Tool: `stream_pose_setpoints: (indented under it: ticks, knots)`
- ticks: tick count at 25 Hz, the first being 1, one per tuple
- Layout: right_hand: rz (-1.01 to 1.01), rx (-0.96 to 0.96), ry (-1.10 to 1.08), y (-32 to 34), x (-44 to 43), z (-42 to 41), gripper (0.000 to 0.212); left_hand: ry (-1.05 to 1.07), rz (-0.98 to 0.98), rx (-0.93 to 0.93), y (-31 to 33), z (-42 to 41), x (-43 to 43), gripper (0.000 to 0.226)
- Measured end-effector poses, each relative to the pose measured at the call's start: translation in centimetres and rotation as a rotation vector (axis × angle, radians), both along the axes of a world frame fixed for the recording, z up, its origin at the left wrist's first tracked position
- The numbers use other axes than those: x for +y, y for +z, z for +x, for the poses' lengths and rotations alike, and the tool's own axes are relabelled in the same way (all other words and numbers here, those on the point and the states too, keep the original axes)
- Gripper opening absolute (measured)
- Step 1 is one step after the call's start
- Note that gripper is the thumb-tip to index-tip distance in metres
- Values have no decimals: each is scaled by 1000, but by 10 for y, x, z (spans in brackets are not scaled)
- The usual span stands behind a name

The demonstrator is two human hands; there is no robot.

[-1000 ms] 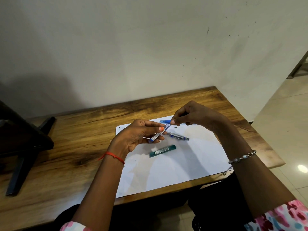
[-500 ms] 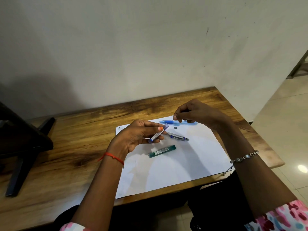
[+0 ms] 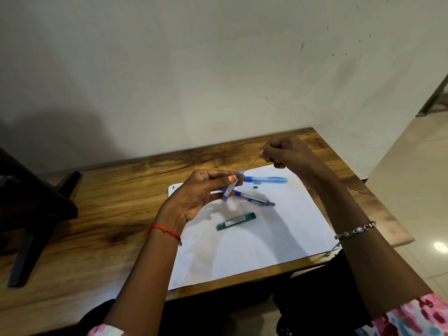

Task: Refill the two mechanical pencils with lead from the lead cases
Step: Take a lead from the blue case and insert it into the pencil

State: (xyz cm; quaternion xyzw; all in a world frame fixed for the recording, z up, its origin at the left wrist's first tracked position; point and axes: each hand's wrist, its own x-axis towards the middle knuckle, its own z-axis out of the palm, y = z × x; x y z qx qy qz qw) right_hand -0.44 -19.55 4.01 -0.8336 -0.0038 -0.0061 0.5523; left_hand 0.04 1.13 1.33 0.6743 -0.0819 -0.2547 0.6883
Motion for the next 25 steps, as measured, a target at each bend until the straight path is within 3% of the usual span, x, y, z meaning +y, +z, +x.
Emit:
stream_pose_setpoints:
  ticks: [5,10,14,17,21,25]
  knots:
    - [-50,33,57,-2,8,2,21,-1,10,-13,-2,1,-1,16]
    - [368,117,50,-6,2,6,33,31,-8,-34,-4,3,0,15]
    - [615,57,29,-6,0,9,18,61,-28,-51,-5,4,1,15]
    - [643,93,-9,-6,1,8,18,73,-28,-52,-3,3,0,15]
    - [802,314,-145,-9,-3,9,27,92,-15,-51,-2,3,0,15]
    - [746,243,-135,-7,-1,8,18,103,-1,-48,-4,4,1,15]
